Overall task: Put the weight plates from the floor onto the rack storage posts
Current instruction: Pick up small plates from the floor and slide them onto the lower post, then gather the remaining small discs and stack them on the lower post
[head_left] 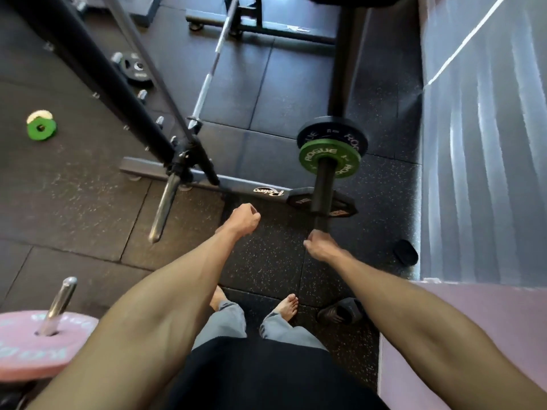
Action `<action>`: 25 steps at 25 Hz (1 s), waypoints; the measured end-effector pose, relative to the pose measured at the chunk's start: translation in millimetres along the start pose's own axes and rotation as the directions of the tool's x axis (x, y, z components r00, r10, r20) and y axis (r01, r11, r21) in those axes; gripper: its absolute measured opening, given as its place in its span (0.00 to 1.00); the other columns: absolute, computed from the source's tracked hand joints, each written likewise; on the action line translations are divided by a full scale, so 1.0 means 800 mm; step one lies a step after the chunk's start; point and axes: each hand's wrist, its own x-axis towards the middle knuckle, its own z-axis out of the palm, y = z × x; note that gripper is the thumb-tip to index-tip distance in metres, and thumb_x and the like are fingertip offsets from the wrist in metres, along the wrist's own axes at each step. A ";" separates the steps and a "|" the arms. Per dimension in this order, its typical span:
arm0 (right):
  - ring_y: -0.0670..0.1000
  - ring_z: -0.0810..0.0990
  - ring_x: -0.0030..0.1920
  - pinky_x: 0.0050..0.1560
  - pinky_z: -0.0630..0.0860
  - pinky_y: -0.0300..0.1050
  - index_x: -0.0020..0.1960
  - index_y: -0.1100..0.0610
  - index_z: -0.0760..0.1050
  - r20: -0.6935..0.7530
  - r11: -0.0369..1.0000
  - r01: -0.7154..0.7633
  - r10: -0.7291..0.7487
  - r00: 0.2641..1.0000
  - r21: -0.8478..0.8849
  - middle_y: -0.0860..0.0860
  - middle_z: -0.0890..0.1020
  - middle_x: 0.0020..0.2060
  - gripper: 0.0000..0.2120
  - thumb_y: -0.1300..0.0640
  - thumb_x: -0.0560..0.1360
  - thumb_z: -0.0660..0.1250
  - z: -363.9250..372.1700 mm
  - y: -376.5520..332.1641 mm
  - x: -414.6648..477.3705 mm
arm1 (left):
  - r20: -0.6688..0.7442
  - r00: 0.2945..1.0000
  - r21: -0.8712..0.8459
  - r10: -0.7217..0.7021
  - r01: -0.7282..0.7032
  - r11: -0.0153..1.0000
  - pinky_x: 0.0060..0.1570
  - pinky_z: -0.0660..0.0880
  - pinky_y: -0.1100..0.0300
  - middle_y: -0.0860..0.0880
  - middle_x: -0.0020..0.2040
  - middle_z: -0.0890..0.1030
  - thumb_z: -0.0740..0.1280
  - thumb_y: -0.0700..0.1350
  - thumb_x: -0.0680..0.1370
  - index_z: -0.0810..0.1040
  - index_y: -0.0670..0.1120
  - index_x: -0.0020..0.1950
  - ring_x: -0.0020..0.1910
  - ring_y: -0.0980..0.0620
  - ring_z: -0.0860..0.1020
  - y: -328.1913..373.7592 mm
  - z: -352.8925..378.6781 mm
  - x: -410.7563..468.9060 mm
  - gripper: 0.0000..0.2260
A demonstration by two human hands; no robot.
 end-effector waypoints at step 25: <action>0.60 0.80 0.58 0.59 0.76 0.53 0.61 0.61 0.76 0.402 0.596 0.689 -0.560 0.724 -0.412 0.59 0.82 0.57 0.14 0.53 0.81 0.61 0.338 -0.768 -0.087 | -0.212 0.871 -0.521 -0.444 0.284 0.805 0.41 0.75 0.54 0.37 0.49 0.83 0.61 0.43 0.79 0.78 0.39 0.54 0.43 0.43 0.81 -0.610 -0.374 -0.099 0.10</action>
